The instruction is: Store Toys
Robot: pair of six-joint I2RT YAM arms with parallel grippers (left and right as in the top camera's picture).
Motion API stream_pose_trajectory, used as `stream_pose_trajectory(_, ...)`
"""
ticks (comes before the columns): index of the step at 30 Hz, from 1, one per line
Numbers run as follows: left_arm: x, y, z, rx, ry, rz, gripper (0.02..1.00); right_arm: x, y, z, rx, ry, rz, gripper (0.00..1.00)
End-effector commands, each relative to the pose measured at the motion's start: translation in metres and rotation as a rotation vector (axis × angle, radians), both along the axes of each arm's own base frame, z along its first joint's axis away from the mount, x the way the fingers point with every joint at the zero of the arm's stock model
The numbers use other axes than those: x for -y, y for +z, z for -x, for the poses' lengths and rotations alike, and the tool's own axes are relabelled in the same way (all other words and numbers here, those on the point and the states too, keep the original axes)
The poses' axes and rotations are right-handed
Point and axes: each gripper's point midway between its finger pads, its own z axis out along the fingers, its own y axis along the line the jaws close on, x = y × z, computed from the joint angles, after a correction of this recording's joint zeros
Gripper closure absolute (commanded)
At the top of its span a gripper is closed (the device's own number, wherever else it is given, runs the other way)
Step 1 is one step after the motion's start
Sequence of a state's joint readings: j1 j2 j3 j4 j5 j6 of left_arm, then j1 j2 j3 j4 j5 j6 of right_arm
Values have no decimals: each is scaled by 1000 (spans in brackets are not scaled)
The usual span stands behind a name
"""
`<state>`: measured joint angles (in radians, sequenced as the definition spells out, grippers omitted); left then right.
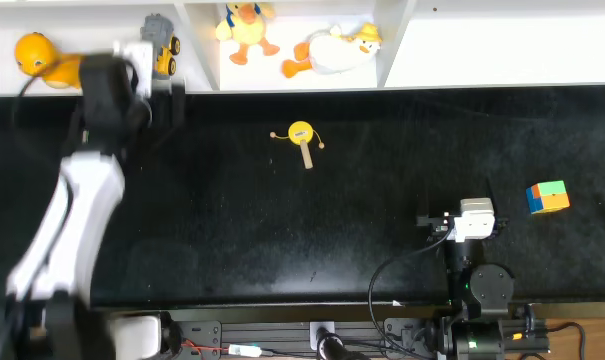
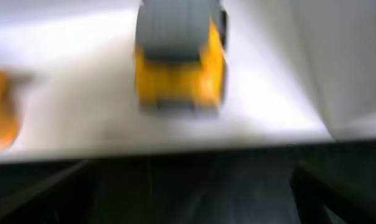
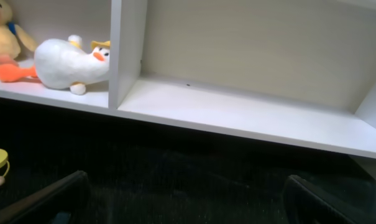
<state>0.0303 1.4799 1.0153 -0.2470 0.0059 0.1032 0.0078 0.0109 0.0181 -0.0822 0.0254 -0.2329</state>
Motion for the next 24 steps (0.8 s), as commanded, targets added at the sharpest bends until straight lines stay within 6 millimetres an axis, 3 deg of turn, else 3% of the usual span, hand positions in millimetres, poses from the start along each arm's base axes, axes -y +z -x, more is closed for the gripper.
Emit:
stream_pose_trajectory(1,0,-1,76,55,21,-30,20,-1,-4,0,-2,6,0,5)
stream_pose_trajectory(5,0,6,118,276,22,-29,20,-1,-4,0,-2,6,0,3)
stream_pose_trajectory(11,1,13,158,541,26,-30,20,-1,-4,0,-2,6,0,5)
stream_pose_trajectory(17,-2,-2,173,622,46,-39,20,-1,-4,0,-2,6,0,7)
stream_pose_trajectory(20,-7,-17,180,570,73,-52,20,-1,-4,0,-2,6,0,5)
stream_pose_trajectory(24,-6,-1,183,641,71,-48,20,-1,-4,0,-2,6,0,5)
